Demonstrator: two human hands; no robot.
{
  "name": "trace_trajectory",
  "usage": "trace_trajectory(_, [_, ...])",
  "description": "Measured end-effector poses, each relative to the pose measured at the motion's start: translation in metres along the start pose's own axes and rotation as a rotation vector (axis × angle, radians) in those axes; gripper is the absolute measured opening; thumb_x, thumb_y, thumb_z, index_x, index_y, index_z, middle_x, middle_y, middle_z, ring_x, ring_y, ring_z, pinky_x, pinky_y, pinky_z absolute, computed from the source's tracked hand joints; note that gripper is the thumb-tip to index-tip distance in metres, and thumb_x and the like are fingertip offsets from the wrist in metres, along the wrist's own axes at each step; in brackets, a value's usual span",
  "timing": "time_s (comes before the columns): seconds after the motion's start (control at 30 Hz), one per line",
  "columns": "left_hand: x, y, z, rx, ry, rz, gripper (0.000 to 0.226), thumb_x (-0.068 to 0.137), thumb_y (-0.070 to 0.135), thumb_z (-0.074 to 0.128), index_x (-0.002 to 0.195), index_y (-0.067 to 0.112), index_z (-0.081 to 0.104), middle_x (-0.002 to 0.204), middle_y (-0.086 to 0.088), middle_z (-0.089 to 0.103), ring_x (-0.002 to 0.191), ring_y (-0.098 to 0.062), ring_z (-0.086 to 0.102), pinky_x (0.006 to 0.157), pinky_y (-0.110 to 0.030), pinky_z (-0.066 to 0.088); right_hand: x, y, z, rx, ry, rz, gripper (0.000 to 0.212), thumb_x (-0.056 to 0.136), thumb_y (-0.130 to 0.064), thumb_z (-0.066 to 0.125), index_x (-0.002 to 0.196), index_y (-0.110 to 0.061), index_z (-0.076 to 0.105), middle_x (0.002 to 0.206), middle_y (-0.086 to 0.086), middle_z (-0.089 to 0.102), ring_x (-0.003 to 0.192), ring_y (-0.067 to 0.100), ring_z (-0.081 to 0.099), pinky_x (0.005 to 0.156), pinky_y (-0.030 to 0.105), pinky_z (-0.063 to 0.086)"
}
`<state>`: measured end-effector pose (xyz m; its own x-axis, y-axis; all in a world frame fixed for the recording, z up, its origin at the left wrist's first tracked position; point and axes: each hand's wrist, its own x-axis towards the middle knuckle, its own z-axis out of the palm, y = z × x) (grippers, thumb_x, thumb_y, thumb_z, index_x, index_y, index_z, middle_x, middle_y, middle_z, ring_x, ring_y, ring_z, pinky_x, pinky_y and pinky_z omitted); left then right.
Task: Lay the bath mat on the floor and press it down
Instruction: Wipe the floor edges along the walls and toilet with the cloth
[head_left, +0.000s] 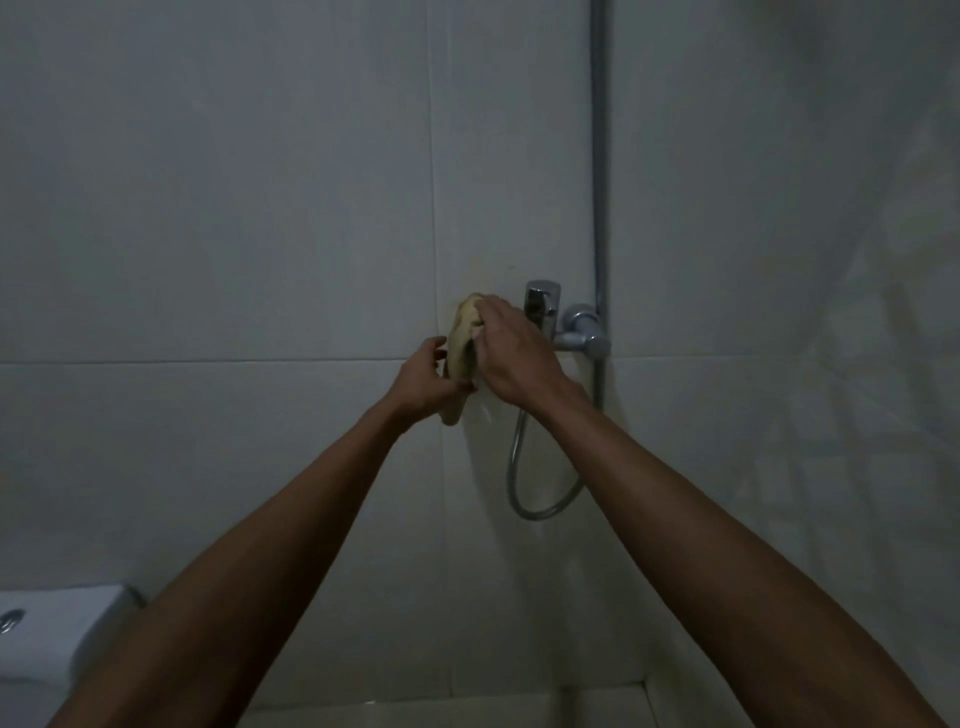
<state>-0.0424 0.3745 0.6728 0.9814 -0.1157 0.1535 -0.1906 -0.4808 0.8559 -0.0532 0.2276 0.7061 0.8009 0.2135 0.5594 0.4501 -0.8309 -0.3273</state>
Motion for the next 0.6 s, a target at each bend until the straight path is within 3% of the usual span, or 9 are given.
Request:
trace_trajectory(0.07, [0.007, -0.001, -0.001, -0.050, -0.052, 0.003, 0.066, 0.076, 0.020, 0.080, 0.133, 0.009, 0.049, 0.124, -0.010, 0.061, 0.107, -0.020, 0.061, 0.085, -0.031, 0.054, 0.006, 0.006, 0.003, -0.045, -0.046, 0.036, 0.038, 0.094, -0.012, 0.051, 0.130, -0.004, 0.051, 0.132, 0.015, 0.052, 0.121, 0.031, 0.048, 0.103, 0.038, 0.036])
trace_trajectory(0.17, [0.010, -0.001, -0.009, -0.140, -0.033, -0.010, 0.035, 0.080, 0.009, 0.073, 0.111, 0.005, 0.058, 0.107, -0.016, 0.065, 0.088, -0.021, 0.065, 0.064, -0.022, 0.055, 0.007, 0.010, 0.003, 0.116, 0.032, 0.065, 0.026, 0.094, -0.012, 0.055, 0.119, -0.005, 0.060, 0.119, 0.014, 0.056, 0.111, 0.026, 0.051, 0.096, 0.029, 0.038])
trace_trajectory(0.23, [0.008, -0.001, -0.017, -0.170, 0.014, 0.010, 0.033, 0.078, 0.004, 0.073, 0.107, 0.004, 0.057, 0.102, -0.014, 0.063, 0.085, -0.022, 0.064, 0.058, -0.021, 0.052, 0.004, 0.011, -0.001, 0.183, 0.093, 0.057, 0.020, 0.093, -0.012, 0.060, 0.110, -0.006, 0.066, 0.110, 0.011, 0.058, 0.103, 0.022, 0.054, 0.090, 0.025, 0.041])
trace_trajectory(0.37, [-0.002, 0.004, -0.045, -0.059, 0.125, 0.087, 0.024, 0.075, 0.008, 0.076, 0.092, 0.003, 0.061, 0.084, -0.010, 0.067, 0.073, -0.024, 0.066, 0.058, -0.032, 0.057, 0.001, 0.001, -0.007, 0.259, 0.185, 0.090, 0.012, 0.083, -0.004, 0.069, 0.094, -0.007, 0.073, 0.096, 0.012, 0.067, 0.091, 0.026, 0.062, 0.086, 0.040, 0.051])
trace_trajectory(0.43, [-0.008, 0.011, -0.066, -0.014, 0.185, 0.145, 0.021, 0.075, 0.017, 0.078, 0.082, 0.005, 0.061, 0.075, -0.011, 0.068, 0.065, -0.023, 0.066, 0.051, -0.033, 0.055, 0.000, -0.011, -0.011, 0.269, 0.200, 0.106, 0.010, 0.082, -0.003, 0.068, 0.090, -0.008, 0.072, 0.092, 0.012, 0.067, 0.088, 0.025, 0.062, 0.083, 0.041, 0.051])
trace_trajectory(0.5, [-0.017, 0.026, -0.087, 0.021, 0.229, 0.220, 0.022, 0.077, 0.022, 0.076, 0.077, 0.005, 0.062, 0.070, -0.010, 0.066, 0.057, -0.018, 0.061, 0.044, -0.030, 0.049, -0.001, -0.025, -0.016, 0.286, 0.217, 0.101, 0.008, 0.083, -0.003, 0.067, 0.088, -0.008, 0.069, 0.090, 0.011, 0.067, 0.085, 0.024, 0.062, 0.081, 0.044, 0.052])
trace_trajectory(0.6, [-0.036, 0.054, -0.120, 0.082, 0.311, 0.363, 0.012, 0.082, 0.014, 0.067, 0.076, 0.006, 0.061, 0.069, -0.005, 0.063, 0.060, -0.013, 0.057, 0.049, -0.028, 0.047, -0.005, -0.060, -0.021, 0.307, 0.297, 0.040, 0.007, 0.089, -0.007, 0.062, 0.095, -0.010, 0.062, 0.091, 0.006, 0.063, 0.084, 0.019, 0.058, 0.078, 0.044, 0.052])
